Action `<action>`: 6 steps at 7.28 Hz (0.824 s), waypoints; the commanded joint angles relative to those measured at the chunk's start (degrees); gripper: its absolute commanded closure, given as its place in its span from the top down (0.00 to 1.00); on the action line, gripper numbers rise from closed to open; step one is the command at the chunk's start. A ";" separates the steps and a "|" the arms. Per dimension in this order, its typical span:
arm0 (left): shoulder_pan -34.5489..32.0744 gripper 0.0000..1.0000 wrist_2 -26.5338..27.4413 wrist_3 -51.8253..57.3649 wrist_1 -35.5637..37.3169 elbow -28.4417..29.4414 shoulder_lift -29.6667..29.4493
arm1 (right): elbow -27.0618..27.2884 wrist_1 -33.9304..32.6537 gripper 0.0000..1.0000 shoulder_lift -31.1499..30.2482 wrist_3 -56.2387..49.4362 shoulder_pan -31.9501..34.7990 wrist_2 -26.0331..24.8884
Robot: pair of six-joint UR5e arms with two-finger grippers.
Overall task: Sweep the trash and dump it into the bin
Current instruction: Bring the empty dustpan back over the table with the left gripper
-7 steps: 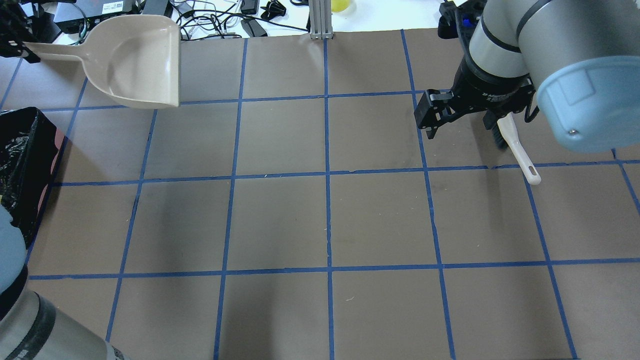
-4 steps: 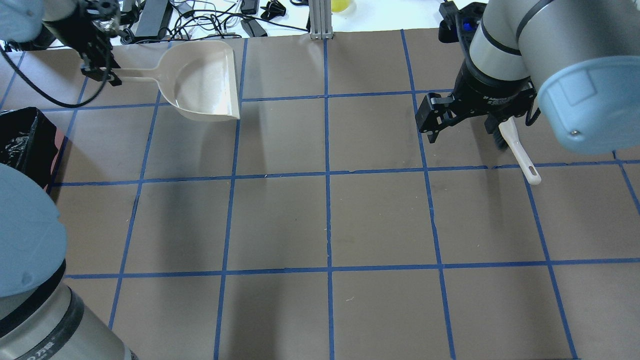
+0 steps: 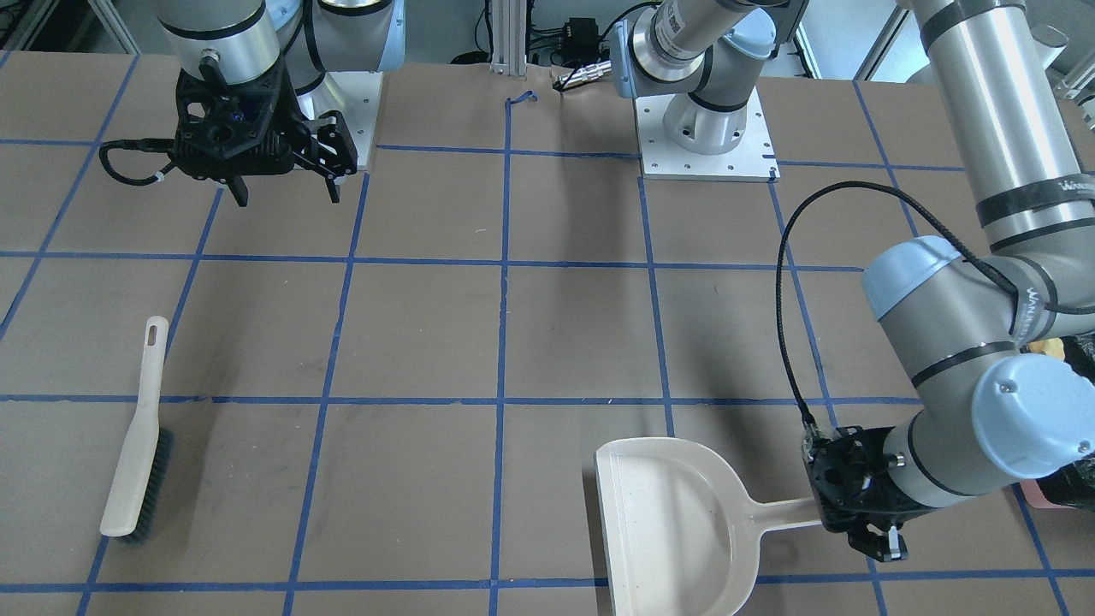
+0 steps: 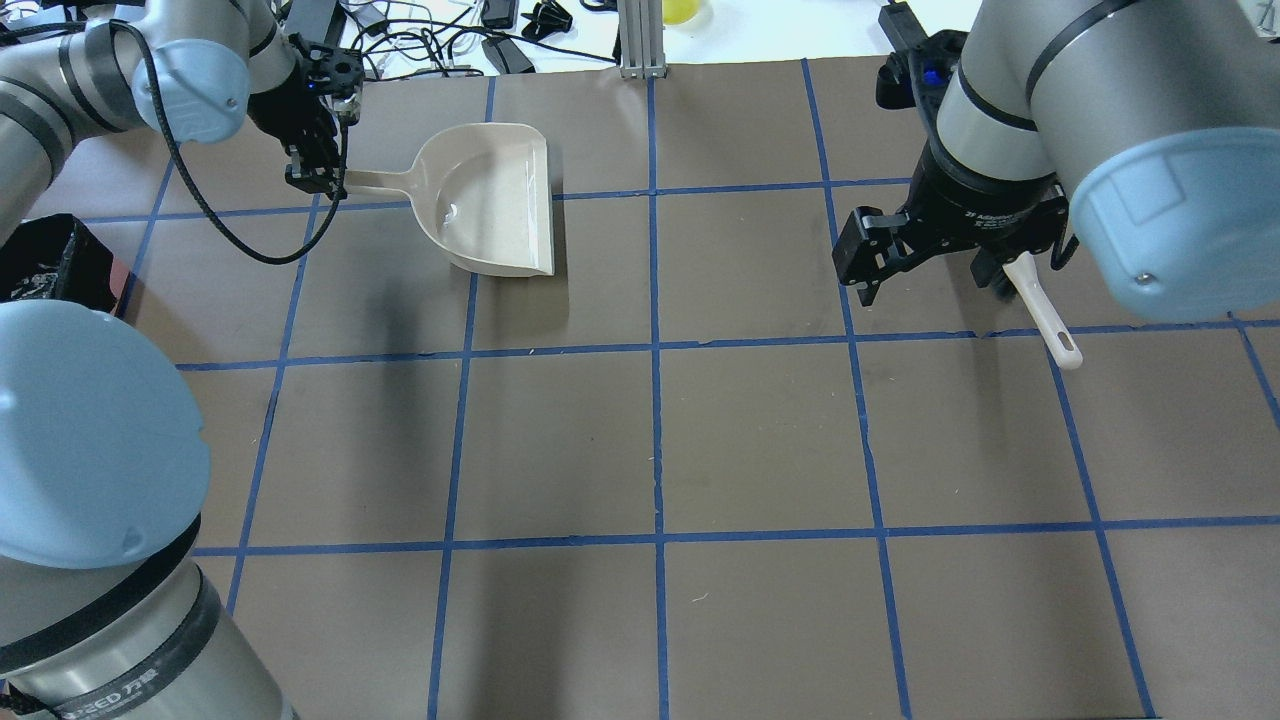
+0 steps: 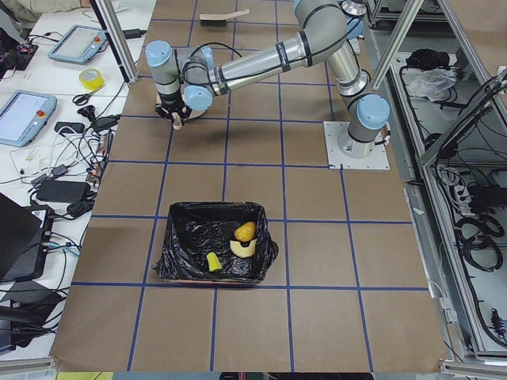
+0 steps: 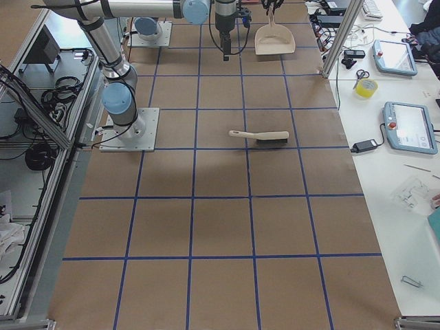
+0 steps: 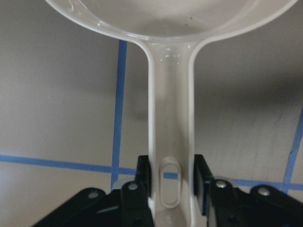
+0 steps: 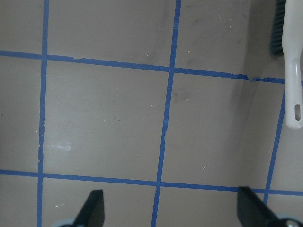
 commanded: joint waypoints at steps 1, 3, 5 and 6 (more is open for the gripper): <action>0.25 0.00 0.32 6.41 0.25 -0.32 -0.23 | 0.05 0.02 1.00 0.07 0.06 0.00 -0.12; 2.53 0.00 0.06 7.69 -0.20 -3.12 0.82 | 0.13 0.02 1.00 0.07 0.06 0.00 -0.12; 2.89 0.00 0.15 8.57 0.60 -4.28 1.00 | 0.57 0.02 1.00 -0.02 0.15 0.00 -0.21; 2.89 0.00 0.15 8.57 0.51 -4.37 1.00 | 0.66 0.02 1.00 -0.11 0.07 0.00 -0.21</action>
